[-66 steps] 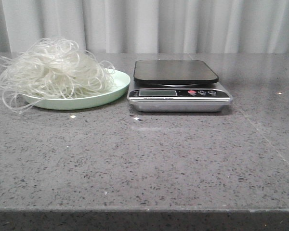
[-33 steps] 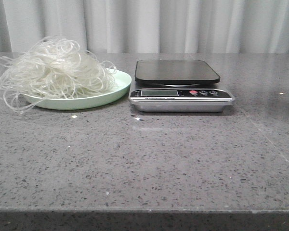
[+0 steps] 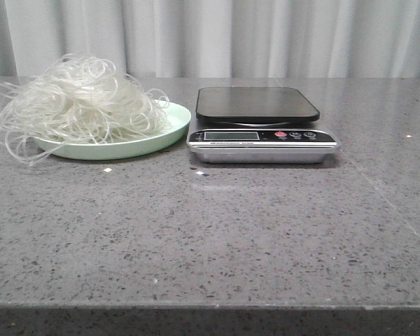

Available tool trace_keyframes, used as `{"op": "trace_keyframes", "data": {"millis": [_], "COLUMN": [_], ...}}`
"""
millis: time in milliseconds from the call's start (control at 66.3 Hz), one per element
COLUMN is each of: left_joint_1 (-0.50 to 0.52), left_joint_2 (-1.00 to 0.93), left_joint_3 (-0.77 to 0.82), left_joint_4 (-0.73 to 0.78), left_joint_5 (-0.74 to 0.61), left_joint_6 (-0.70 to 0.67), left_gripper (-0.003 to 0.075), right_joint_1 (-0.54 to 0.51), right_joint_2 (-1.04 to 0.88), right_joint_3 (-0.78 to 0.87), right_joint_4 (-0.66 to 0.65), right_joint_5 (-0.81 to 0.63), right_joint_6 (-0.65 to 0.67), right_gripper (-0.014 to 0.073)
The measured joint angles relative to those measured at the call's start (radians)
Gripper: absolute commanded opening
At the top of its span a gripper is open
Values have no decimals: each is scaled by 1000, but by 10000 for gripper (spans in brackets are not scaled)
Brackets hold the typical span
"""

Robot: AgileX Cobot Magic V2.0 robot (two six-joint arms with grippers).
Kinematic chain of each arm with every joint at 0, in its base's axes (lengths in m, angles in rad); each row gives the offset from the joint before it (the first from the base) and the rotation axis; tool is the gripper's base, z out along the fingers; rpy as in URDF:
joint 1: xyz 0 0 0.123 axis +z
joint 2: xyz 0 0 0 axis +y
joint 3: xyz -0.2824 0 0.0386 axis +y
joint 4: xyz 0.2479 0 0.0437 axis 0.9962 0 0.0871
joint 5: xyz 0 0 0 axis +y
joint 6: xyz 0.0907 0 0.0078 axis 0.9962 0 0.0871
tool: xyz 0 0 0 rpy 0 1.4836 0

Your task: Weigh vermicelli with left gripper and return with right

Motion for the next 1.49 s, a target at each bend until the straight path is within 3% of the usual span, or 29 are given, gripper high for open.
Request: {"op": "trace_keyframes", "data": {"millis": [226,287,362,453,528,1252,1493], "left_joint_1": [0,0,0,0,0,0,47], "left_joint_2": [0,0,0,0,0,0,0], "left_joint_3": [0,0,0,0,0,1,96], "left_joint_4": [0,0,0,0,0,0,53], "left_joint_5": [0,0,0,0,0,-2,-75], "left_joint_6": [0,0,0,0,0,0,0], "left_gripper": [127,127,127,127,127,127,127], "right_joint_1": [0,0,0,0,0,0,0], "right_joint_2": [-294,-351,-398,-426,-426,-427,-427], "right_joint_3": [212,255,298,344,359,367,367], "right_joint_4": [-6,-7,-7,-7,-7,-7,-7], "right_joint_5": [-24,-24,-32,-40,-42,-54,-54], "right_joint_6": [0,0,0,0,-3,-3,-3], "right_gripper": [500,463,350,127,157,157,157]}}
